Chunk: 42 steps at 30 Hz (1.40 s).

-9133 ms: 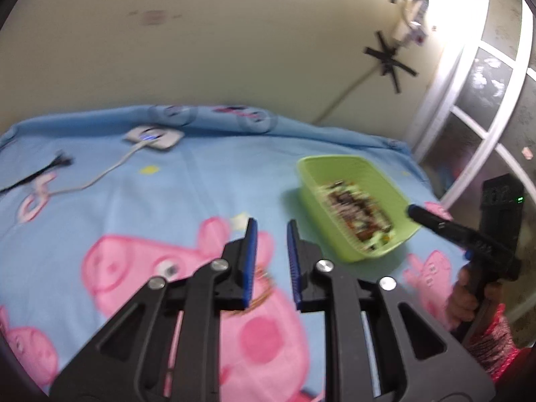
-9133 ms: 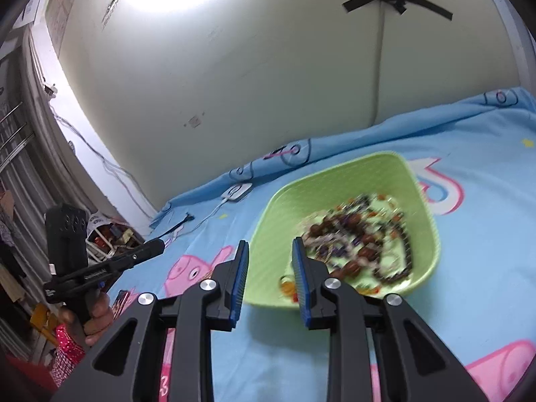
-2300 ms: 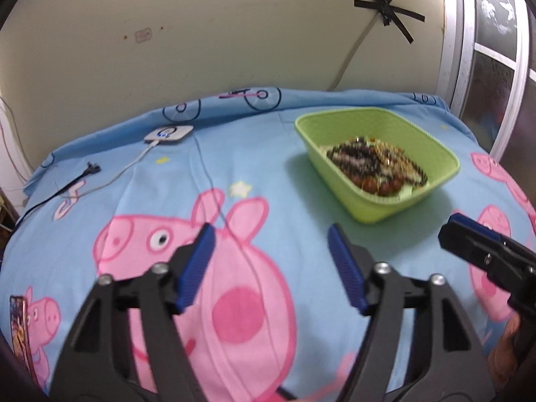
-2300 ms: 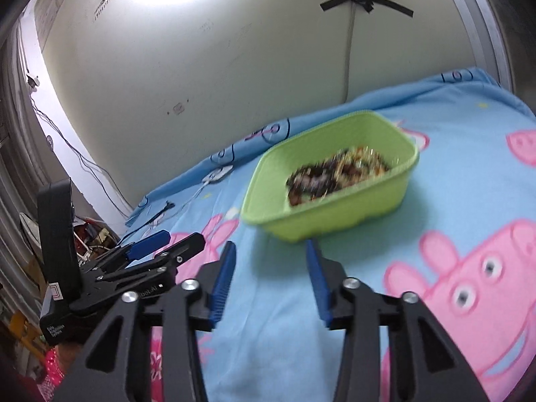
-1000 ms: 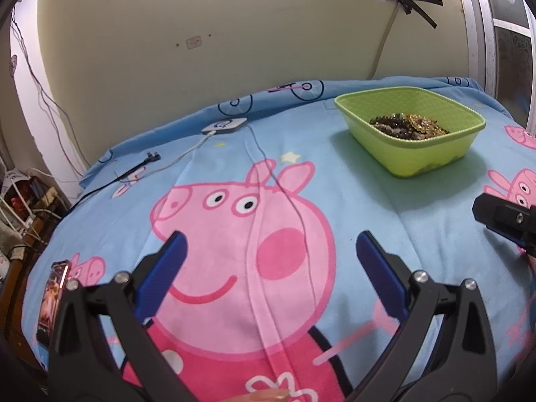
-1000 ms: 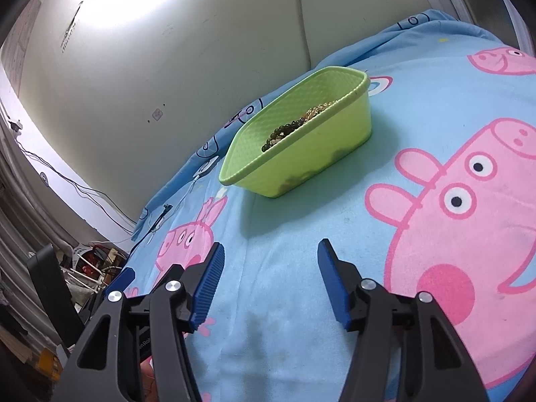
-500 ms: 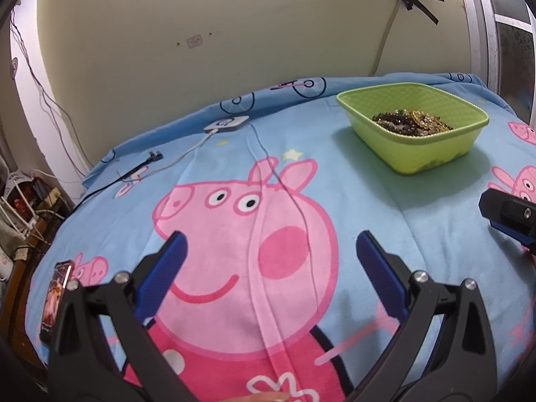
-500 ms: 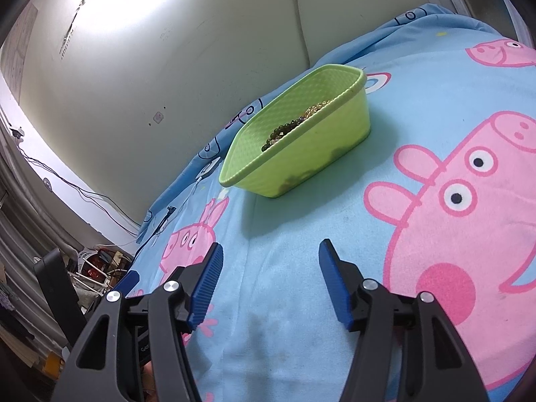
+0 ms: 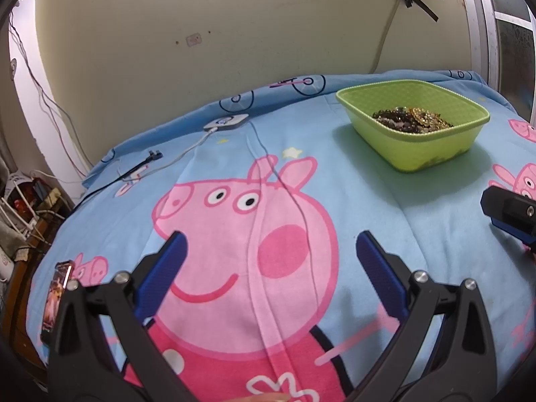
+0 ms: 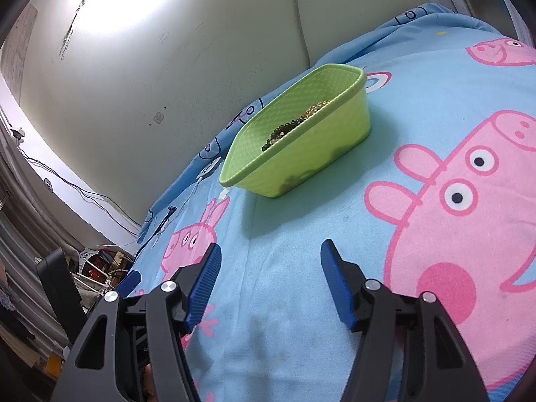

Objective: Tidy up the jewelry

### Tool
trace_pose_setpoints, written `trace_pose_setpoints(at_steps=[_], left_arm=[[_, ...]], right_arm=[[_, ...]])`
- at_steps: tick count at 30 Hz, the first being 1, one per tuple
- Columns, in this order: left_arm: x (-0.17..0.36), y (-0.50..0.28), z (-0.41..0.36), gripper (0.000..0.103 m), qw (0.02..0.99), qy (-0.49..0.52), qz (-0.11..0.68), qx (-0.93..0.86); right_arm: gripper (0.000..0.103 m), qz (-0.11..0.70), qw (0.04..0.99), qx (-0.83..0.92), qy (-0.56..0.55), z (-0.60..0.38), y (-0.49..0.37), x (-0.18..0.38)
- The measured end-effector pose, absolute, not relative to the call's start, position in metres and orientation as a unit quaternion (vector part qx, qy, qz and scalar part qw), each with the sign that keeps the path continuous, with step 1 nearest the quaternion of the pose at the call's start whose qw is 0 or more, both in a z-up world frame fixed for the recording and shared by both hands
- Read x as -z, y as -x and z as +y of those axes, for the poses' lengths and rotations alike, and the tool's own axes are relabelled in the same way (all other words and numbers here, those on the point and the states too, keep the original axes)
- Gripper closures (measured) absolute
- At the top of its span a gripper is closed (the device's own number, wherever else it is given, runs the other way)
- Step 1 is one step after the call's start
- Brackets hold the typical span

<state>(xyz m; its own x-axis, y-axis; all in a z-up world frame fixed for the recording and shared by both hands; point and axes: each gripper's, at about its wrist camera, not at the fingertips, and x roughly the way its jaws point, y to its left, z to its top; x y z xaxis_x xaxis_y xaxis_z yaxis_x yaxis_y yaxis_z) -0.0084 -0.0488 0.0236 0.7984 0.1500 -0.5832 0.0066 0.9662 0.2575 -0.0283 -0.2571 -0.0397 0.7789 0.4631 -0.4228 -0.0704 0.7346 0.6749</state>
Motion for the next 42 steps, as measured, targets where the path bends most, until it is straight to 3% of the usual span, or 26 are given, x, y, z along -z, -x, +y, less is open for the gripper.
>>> trace_pose_setpoints(at_steps=[42], left_arm=[[-0.0182, 0.0029, -0.0482, 0.006, 0.936, -0.133, 0.326, -0.029]], right_arm=[[0.056, 0.296, 0.884, -0.147, -0.330, -0.2511, 0.0290, 0.0378]])
